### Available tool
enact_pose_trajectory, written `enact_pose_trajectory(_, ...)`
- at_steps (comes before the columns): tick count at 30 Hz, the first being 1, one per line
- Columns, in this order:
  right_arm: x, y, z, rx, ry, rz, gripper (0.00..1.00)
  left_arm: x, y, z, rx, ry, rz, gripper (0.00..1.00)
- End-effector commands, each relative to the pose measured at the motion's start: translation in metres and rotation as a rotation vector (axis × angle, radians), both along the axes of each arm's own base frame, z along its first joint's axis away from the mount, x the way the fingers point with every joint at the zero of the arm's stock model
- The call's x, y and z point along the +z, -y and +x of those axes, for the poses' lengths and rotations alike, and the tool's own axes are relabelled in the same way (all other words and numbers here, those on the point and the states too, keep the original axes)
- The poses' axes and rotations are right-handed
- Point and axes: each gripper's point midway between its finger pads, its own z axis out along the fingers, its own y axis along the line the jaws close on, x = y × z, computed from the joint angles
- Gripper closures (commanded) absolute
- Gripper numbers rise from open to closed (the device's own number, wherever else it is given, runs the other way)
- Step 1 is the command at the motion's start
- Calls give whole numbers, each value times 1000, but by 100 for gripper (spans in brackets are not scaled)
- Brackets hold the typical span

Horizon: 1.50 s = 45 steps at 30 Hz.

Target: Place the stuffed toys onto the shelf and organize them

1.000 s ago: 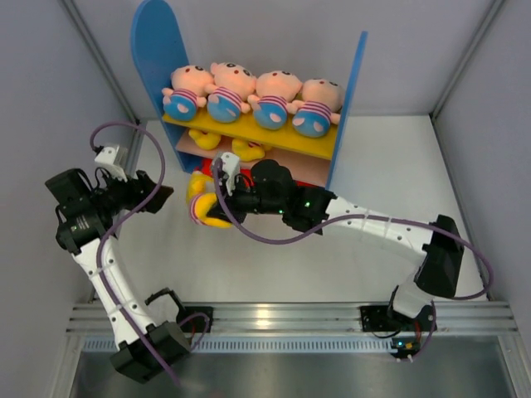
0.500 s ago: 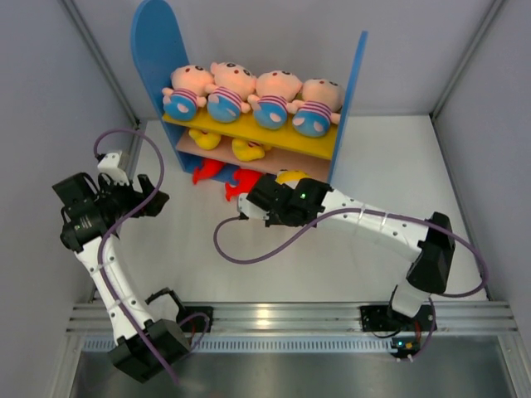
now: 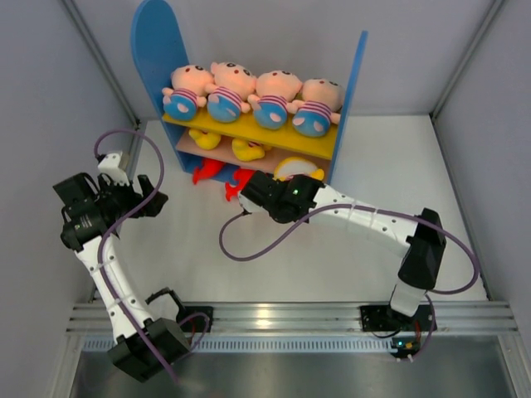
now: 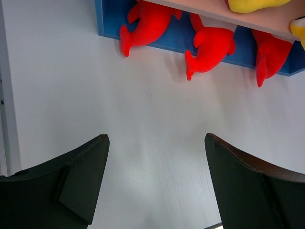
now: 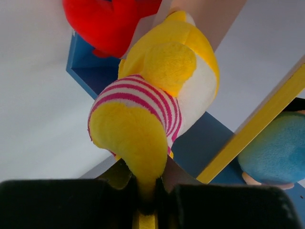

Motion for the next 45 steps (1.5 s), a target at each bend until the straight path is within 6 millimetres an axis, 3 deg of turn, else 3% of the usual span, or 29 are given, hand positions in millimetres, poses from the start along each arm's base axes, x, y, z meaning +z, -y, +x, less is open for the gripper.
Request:
enact_pose_trajectory(1,29,7,35,-70,152,-15,100,-1,-2,1,-9,7,20,13)
enact_pose_trajectory(9,39,15,28,-123,166,-10,100,2,-2,2,-14,14,23,13)
enact_pose_trajectory(13,34,21,26,-141,170,-4,100,4,0,1,-20,24,24,13)
enact_pose_trajectory(22,16,5,33,-120,154,48,100,-8,1,1,-30,2,17,13)
enact_pose_trajectory(26,8,3,46,-127,167,93,100,-19,-2,1,-25,-29,8,14)
enact_pose_trajectory(31,16,4,61,-158,192,120,100,-20,-2,0,-28,-28,21,14)
enact_pose_trajectory(38,3,-6,81,-106,137,206,100,-21,-3,1,-29,-28,27,14)
enact_pose_trajectory(42,3,-1,99,-123,189,204,95,-22,-4,1,-29,-30,34,14)
enact_pose_trajectory(45,-1,-1,110,-142,226,212,79,-23,-5,1,-29,-33,35,14)
